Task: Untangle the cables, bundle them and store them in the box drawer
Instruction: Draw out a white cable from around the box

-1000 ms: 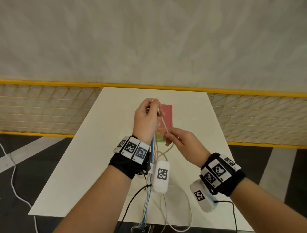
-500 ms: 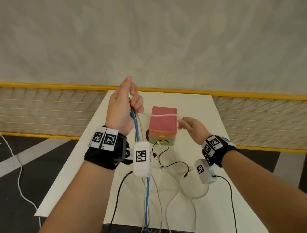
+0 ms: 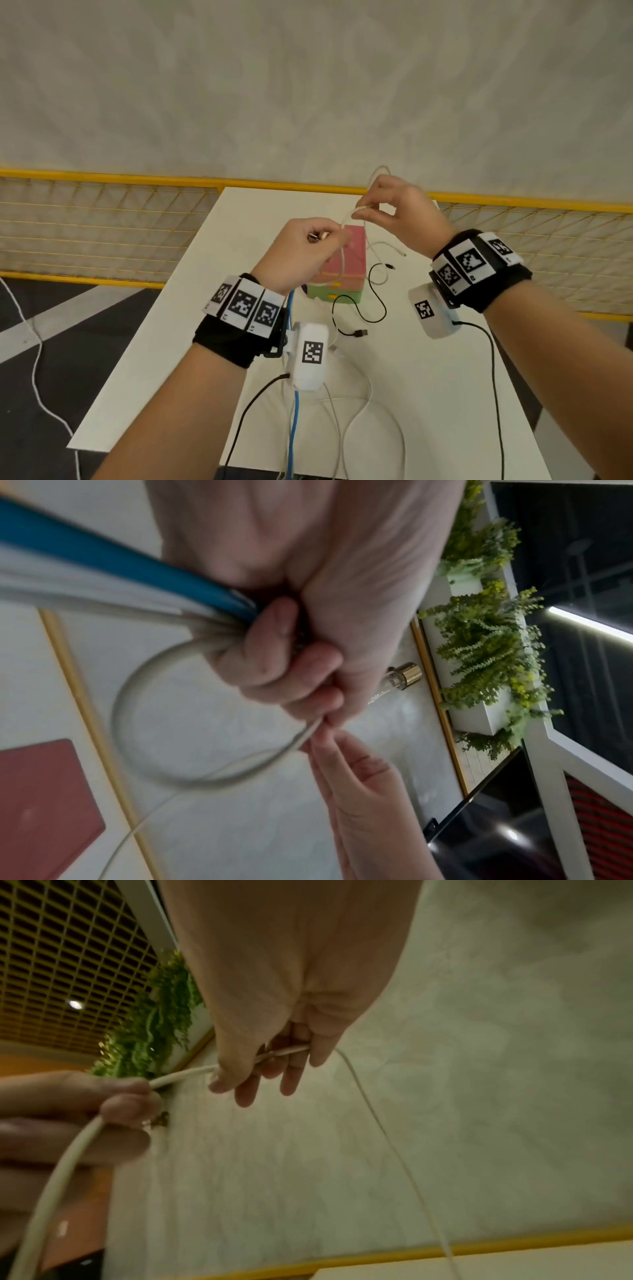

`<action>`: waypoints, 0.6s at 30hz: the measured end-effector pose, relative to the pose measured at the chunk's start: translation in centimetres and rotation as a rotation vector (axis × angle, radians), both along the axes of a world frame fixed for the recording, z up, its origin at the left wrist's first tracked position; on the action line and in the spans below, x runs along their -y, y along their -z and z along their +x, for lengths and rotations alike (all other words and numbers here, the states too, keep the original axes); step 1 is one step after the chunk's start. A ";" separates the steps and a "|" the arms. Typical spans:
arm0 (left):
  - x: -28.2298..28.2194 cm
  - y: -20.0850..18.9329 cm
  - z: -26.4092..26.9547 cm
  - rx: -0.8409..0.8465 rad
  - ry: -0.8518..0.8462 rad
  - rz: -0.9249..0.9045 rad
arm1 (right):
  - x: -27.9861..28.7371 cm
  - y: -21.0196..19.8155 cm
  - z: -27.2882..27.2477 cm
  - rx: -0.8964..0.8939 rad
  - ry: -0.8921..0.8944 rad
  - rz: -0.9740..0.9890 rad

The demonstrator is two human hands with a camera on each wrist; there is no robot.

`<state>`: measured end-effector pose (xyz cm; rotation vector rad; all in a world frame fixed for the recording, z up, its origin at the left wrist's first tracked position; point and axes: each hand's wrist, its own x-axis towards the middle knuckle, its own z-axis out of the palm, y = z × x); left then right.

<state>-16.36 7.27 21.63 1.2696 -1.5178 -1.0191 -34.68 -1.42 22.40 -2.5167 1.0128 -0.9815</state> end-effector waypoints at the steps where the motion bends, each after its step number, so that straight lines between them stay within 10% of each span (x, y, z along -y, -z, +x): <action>1: 0.0 -0.1 0.3 -0.012 -0.058 -0.045 | 0.4 0.4 -0.7 -0.021 0.005 0.024; 9: 1.7 0.7 2.6 0.059 -0.465 -0.178 | 1.0 3.6 -3.7 -0.124 0.149 0.229; 18: 1.5 1.7 -0.5 0.331 -0.155 -0.211 | -1.1 1.3 0.0 -0.106 -0.040 -0.025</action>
